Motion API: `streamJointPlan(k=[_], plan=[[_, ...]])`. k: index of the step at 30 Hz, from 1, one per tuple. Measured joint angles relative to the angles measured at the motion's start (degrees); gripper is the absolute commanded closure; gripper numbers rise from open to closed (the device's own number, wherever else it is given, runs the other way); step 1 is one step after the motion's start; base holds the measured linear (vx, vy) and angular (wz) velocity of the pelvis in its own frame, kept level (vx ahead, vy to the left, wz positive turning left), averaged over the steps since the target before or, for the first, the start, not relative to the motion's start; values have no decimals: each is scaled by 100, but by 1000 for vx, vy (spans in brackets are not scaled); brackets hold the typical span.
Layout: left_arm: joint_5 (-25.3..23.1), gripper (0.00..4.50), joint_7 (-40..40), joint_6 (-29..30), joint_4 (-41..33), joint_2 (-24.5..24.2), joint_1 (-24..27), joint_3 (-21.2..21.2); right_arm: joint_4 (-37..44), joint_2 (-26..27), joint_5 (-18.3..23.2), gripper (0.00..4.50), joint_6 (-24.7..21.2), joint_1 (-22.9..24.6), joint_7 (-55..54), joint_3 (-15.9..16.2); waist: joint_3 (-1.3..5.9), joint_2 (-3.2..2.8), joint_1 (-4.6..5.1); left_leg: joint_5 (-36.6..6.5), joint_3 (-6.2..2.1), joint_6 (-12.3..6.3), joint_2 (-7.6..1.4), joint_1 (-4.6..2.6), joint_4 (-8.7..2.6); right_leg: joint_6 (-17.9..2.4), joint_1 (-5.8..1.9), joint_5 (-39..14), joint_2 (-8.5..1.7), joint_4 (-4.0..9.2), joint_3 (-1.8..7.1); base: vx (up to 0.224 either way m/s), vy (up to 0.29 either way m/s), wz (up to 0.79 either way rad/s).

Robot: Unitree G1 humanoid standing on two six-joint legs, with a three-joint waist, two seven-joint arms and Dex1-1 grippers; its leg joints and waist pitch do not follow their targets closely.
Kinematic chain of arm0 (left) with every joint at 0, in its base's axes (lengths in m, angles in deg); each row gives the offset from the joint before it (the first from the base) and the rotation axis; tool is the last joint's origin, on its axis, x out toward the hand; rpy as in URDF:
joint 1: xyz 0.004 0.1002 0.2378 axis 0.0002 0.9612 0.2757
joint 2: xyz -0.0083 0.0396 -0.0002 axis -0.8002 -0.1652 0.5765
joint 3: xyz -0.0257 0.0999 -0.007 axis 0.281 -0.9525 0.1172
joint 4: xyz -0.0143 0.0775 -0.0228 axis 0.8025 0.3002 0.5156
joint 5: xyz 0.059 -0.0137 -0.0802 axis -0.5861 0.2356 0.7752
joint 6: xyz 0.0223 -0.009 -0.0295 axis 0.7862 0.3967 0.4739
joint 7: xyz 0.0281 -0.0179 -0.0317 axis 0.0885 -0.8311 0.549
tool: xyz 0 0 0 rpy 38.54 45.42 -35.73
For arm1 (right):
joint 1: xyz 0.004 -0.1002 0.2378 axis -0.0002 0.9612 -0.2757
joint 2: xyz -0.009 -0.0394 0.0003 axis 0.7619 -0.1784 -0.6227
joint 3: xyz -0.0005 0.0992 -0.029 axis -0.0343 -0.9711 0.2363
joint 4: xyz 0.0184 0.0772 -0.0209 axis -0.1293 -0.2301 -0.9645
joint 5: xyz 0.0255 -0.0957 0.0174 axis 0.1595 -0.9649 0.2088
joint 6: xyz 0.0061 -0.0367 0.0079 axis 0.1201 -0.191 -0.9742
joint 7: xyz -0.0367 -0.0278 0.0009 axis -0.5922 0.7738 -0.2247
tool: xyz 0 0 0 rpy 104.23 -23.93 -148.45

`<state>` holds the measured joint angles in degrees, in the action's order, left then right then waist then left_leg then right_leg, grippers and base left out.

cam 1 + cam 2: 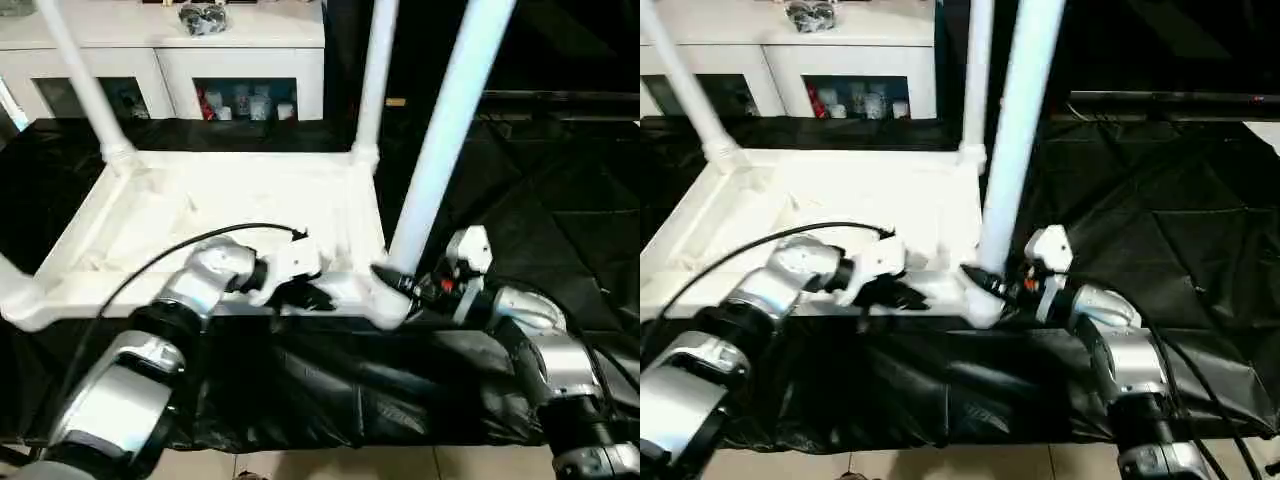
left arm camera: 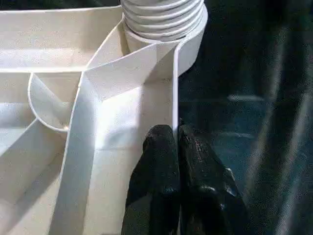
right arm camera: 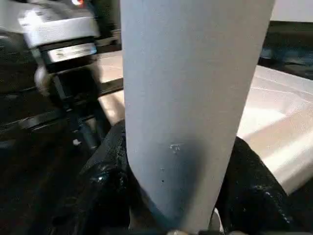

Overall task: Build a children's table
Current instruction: Insert table leg to table base

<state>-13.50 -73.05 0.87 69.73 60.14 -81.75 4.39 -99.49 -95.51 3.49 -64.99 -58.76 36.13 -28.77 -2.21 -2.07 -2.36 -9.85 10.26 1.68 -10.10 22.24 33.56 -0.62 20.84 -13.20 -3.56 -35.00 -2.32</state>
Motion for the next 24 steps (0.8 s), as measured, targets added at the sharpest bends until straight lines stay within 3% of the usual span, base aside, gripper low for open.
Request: streamJointPlan(k=[3, 14, 24], plan=[[23, 450, -268, -47, 38, -76, -18, -6, 53, -45, 8, 264, -6, -15, 219, 132, 0, 0, -12, 0, 1, 0, 0, 0, -1, 0, 0, 0, 0, 0, 1, 0, 0, 0], [-43, 450, -224, -62, 423, 30, -243, -37, 485, 2, -83, 264, -380, 81, -44, 146, -1, -2, -93, 0, 8, 3, 0, -17, -19, -3, -1, 2, -1, -4, 3, 0, 0, 0], [-75, 450, -172, -97, 502, 24, -265, -25, 324, 62, -86, 264, -300, 20, -73, 135, -1, -1, -92, 3, 11, 9, 0, -28, -49, -12, 1, 8, -1, -3, 0, 0, 0, 0]])
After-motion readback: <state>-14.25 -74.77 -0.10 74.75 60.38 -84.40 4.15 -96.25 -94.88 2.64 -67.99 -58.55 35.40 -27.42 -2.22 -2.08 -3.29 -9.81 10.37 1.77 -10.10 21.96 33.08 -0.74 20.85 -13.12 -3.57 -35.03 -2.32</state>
